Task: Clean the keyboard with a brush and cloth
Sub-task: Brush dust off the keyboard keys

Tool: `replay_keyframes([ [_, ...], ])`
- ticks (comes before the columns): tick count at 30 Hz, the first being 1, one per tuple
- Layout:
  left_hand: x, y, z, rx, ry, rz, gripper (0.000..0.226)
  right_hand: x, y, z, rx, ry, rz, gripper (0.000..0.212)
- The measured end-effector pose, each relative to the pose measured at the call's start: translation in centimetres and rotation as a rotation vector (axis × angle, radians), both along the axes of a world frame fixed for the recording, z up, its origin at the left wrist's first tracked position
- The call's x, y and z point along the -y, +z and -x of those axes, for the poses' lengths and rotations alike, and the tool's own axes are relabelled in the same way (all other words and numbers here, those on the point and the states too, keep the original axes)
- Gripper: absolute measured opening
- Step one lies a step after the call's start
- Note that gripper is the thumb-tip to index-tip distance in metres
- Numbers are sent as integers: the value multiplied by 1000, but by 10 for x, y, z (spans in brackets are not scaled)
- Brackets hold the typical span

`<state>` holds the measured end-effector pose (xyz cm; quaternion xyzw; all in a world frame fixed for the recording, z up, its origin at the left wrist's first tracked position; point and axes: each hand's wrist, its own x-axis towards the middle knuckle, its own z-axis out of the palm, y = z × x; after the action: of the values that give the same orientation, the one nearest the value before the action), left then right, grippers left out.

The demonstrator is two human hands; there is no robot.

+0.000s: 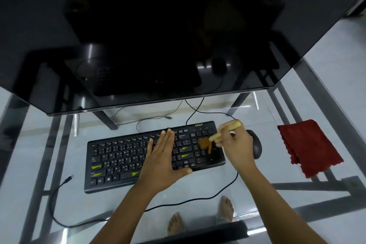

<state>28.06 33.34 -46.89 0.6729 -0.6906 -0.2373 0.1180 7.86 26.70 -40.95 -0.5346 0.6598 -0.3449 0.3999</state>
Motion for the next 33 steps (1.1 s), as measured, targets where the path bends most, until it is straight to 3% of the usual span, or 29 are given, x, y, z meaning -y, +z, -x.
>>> replay_keyframes([
  [2, 0, 1, -2, -40, 1, -4, 117, 7, 0, -1, 51, -88, 75, 13],
  [5, -1, 0, -6, -71, -15, -6, 115, 10, -2, -16, 40, 87, -29, 14],
  [8, -1, 0, -6, -48, -19, 4, 114, 18, 8, -22, -21, -46, 156, 17],
  [10, -2, 0, -6, -31, -23, 21, 114, 19, 9, -23, 54, 58, 126, 12],
  [12, -3, -1, -6, -10, -16, 31, 113, 13, 7, -28, -54, 220, 65, 10],
  [16, -3, -1, -1, -1, 14, 49, 113, -2, -4, -17, -174, 30, 238, 16],
  [19, -2, -1, -1, 17, 27, 60, 112, -16, -7, -9, -271, 142, 190, 13],
  [22, -1, -2, 1, 33, 39, 55, 112, -20, -1, 2, -226, 10, 234, 28],
  [26, -2, -3, 1, 64, 25, 54, 112, -23, -3, 15, -268, 268, 140, 14],
  [29, -2, -3, 3, 77, 22, 43, 112, -17, 1, 23, -231, 66, 171, 14],
  [33, -3, -3, 2, 71, 20, 40, 112, -24, 0, 23, -281, 223, 144, 14],
])
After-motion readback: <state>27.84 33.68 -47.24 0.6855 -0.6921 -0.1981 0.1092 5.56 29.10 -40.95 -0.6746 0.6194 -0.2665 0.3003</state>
